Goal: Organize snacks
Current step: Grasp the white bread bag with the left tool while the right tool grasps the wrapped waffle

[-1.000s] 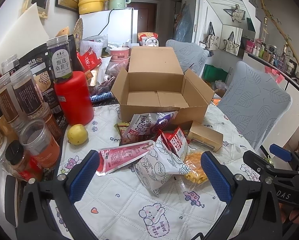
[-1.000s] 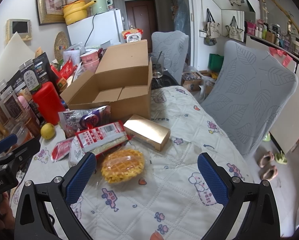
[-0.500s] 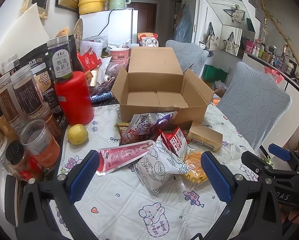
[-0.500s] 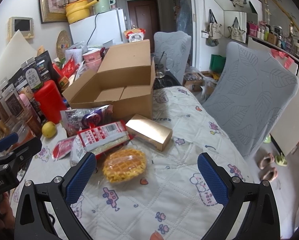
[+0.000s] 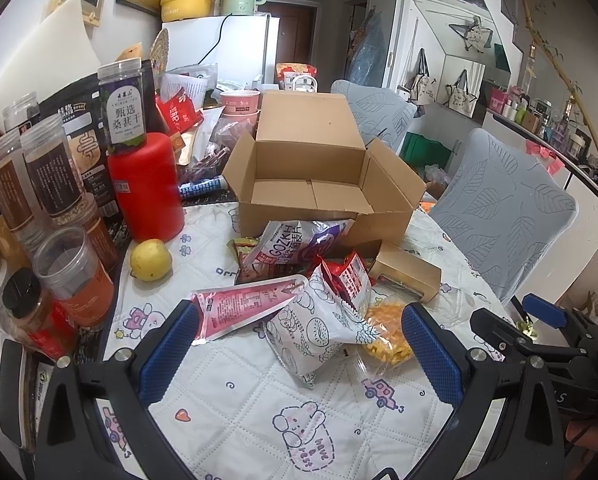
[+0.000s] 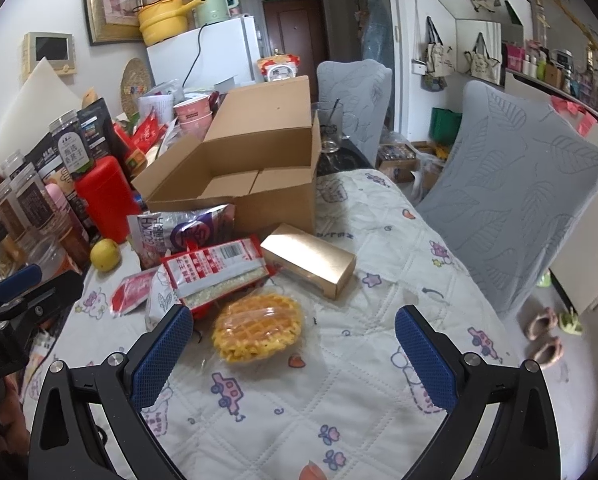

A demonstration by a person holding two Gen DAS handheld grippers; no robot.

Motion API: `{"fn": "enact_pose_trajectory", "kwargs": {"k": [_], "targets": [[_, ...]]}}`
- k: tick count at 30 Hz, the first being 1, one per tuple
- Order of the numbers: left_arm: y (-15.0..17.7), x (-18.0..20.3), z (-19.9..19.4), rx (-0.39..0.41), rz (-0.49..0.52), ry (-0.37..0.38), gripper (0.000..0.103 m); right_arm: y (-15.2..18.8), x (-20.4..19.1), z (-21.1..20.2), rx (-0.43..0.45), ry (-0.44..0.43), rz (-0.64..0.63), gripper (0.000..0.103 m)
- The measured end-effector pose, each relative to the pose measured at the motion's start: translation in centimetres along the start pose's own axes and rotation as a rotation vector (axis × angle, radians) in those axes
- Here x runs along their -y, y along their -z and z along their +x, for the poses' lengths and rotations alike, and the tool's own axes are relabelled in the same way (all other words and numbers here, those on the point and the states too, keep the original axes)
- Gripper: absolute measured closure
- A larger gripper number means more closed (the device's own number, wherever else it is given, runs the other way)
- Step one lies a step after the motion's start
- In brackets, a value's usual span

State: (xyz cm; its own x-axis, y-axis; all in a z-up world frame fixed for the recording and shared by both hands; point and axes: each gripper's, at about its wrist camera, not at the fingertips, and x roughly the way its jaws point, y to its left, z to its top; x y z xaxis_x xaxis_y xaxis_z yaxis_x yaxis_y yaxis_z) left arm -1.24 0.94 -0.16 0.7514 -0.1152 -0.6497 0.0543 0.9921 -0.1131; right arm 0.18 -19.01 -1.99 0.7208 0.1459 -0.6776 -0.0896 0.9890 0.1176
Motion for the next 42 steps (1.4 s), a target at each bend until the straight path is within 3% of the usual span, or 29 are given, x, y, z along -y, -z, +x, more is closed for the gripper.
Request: {"fn": "enact_pose_trajectory", "kwargs": {"k": [7, 17, 26, 29, 37, 42], "targets": [[0.7, -1.1, 1.0, -0.034, -0.039, 0.008, 0.0, 0.6, -0.2, 1.3, -0.022, -0.029, -0.021, 0.0], [1.8, -3.0, 3.3, -0.09, -0.087, 0.005, 0.0, 1.2, -0.8, 5.7, -0.122, -0.123, -0.048, 0.0], [2.6, -4.3, 5.1, -0.142, -0.115, 0.014, 0.0, 1.2, -1.7, 9.8, -0.195, -0.111, -0.139, 0.0], [2.8, -4.3, 5.6, -0.162, -0.106, 0.021, 0.0, 1.3, -2.1, 11.3, -0.235, -0.152, -0.15, 0.0], [3.1, -3.9, 7.4, -0.207, -0.073, 0.097, 0.0, 2.0, -3.3, 13.7, -0.29, -0.155, -0.22, 0.0], [2.6, -3.0, 8.3, -0.198, -0.002, 0.131, 0.0, 2.3, -3.8, 14.2, -0.28, -0.165, -0.248, 0.0]]}}
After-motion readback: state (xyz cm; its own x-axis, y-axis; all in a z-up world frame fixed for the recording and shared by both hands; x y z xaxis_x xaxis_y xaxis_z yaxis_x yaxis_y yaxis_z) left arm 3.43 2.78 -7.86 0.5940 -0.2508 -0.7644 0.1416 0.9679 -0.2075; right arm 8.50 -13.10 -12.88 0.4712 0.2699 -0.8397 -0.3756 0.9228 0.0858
